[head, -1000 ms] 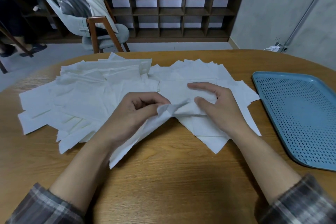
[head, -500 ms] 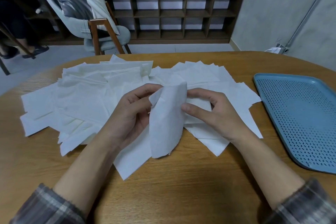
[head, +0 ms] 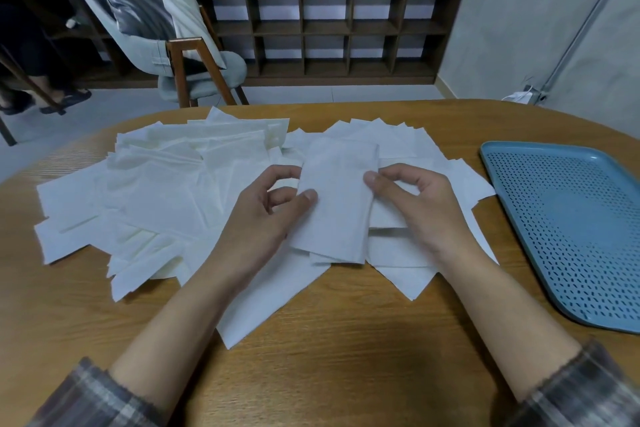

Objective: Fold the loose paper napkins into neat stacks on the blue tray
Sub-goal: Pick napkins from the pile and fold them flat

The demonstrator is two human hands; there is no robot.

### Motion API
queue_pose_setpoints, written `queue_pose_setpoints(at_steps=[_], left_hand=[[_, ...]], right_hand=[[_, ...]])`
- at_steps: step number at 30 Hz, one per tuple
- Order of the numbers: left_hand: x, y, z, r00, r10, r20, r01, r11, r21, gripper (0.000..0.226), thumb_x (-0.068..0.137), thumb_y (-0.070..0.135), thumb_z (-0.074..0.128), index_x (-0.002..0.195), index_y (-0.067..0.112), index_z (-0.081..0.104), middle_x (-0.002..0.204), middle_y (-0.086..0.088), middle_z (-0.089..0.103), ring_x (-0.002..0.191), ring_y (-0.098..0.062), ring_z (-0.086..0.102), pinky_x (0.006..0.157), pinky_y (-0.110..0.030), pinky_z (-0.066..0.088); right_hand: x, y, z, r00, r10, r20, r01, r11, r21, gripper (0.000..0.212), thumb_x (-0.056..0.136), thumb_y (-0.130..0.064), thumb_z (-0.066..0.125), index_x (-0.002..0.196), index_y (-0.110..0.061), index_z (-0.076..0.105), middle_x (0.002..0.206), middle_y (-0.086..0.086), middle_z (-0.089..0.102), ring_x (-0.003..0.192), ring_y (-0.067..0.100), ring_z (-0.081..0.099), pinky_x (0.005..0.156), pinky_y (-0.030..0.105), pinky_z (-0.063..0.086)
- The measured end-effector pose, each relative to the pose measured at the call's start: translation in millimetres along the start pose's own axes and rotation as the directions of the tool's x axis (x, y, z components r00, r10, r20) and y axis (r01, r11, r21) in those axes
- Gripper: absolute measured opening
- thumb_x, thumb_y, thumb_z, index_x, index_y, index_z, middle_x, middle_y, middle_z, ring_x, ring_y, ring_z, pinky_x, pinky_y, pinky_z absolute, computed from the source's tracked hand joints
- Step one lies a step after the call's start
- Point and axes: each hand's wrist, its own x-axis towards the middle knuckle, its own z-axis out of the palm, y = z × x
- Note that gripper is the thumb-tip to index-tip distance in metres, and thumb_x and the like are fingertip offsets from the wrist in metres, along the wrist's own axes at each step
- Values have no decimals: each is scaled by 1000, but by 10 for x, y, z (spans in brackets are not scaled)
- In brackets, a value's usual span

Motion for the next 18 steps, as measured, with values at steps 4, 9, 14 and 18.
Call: queue_pose_setpoints(at_steps=[4,9,14,18], left_hand=[[23,-67,-22,978,116,-173,-90,984,151,11,95,30,78,95,22,71,89,9,74,72,-8,66,72,-27,51],[31,-40,-77,935,261,-238,-216,956,199,12,92,22,82,91,16,72,95,5,75,87,-16,71,76,-24,54],[71,-24,-223,987,158,38,-147,968,-204,42,75,25,70,97,-10,59,92,-22,60,89,-30,59,78,-40,46],[16,48,-278,943,19,332,148,870,-470,55,63,22,66,115,5,76,107,-15,74,94,-28,73,71,-29,59]], right_hand=[[-17,-27,8,999,38,-9,-38,999,-20,19,91,-37,80,95,-19,82,102,-13,80,102,-1,71,92,21,46],[-29,-35,13,1000,20,-15,-21,998,-54,17,90,-41,79,92,-24,82,101,-23,77,103,-15,63,89,10,36],[-25,-52,8,999,-14,-43,11,997,-78,21,94,-46,73,102,-29,82,108,-28,75,109,-19,59,90,8,35],[-34,-96,30,999,-35,-17,34,999,-30,33,94,-53,67,111,-28,81,115,-25,75,115,-16,60,93,7,37]])
